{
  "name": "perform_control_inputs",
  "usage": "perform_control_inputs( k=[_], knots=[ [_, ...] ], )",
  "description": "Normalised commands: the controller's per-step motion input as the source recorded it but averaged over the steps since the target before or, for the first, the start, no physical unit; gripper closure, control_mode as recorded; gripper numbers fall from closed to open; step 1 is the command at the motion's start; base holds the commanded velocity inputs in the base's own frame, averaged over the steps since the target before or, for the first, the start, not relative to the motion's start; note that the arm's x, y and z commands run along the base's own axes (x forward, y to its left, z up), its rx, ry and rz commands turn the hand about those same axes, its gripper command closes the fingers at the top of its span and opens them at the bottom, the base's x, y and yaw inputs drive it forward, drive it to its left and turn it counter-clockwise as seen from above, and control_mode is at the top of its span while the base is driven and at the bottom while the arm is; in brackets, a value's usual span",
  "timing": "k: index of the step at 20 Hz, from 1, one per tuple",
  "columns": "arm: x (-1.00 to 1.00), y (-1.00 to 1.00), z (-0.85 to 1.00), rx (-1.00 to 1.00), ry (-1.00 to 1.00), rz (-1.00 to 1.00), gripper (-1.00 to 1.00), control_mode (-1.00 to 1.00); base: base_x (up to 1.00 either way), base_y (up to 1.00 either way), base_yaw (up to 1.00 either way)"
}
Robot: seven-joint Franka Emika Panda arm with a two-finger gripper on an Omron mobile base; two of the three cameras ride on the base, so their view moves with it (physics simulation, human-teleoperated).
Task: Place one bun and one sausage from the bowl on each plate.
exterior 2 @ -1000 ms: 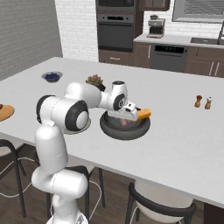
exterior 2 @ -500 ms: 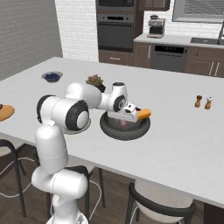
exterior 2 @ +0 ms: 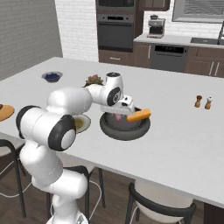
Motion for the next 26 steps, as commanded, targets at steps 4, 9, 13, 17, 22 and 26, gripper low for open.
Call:
perform_control_inputs(
  k=[4,9,13,17,22,26],
  knots=[
    [-0.13,1.0,0.28,0.0,-0.06,0.04,1.0,-1.0,0.0,0.0,0.0],
    [0.0,1.0,0.0,-0.01,-0.03,0.0,1.0,-1.0,0.0,0.0,0.0],
    [0.12,1.0,0.0,-0.01,0.0,0.0,1.0,-1.0,0.0,0.0,0.0],
    [0.28,1.0,-0.1,0.0,0.02,0.0,1.0,-1.0,0.0,0.0,0.0],
    [0.31,0.96,-0.82,0.0,0.12,0.0,1.0,-1.0,0.0,0.0,0.0],
    [0.24,0.64,-0.69,0.0,0.03,0.0,1.0,-1.0,0.0,0.0,0.0]
  ],
)
